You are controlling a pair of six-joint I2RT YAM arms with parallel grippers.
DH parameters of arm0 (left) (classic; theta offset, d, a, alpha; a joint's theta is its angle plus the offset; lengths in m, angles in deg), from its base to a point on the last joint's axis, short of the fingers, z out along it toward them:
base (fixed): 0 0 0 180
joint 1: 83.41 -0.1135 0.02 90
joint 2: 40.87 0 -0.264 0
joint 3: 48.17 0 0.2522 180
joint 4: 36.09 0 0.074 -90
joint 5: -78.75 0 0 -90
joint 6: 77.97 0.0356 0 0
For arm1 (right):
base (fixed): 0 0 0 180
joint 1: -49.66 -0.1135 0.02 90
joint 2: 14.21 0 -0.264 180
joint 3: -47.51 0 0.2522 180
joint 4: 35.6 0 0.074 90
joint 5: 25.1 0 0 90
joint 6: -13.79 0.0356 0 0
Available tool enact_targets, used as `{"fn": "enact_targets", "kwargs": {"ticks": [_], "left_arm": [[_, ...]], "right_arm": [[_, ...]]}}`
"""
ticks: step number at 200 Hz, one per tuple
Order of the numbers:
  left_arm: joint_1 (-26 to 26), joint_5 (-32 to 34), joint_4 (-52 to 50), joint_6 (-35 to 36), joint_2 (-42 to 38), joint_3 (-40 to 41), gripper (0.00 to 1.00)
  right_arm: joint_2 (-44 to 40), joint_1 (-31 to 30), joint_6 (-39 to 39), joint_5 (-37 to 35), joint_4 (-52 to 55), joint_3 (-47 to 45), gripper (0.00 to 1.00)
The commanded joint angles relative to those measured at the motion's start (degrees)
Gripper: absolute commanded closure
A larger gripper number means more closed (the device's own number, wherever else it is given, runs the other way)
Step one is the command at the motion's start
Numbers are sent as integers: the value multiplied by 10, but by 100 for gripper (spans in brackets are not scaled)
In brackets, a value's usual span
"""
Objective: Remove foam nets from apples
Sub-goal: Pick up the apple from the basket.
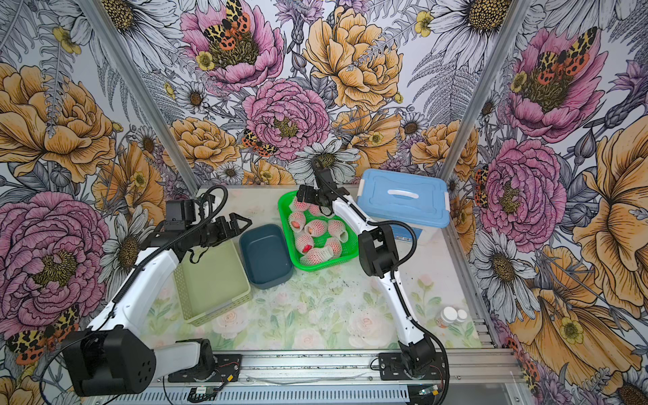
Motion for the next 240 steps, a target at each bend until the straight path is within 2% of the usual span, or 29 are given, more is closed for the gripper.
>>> {"fn": "enact_targets", "kwargs": {"ticks": [1,114,163,200,240], "left_arm": [[-8,-16,18,-8,-12,5,1],[-21,-23,23,-14,-12,8,1],[-22,-25,25,-14,-14,10,1],[-22,-23,24,-14,-16,10,1],[-25,-23,25,-14,-16,10,1]], "right_arm": [[3,-12,-5,14,0,14,0],[-64,-68,-119,-99,-2,-66,1],[-64,-75,-147,-164,-3,-63,14],[-51,-76,-168,-152,-2,-33,15],[-53,-76,-174,-146,-2,-32,29]]}}
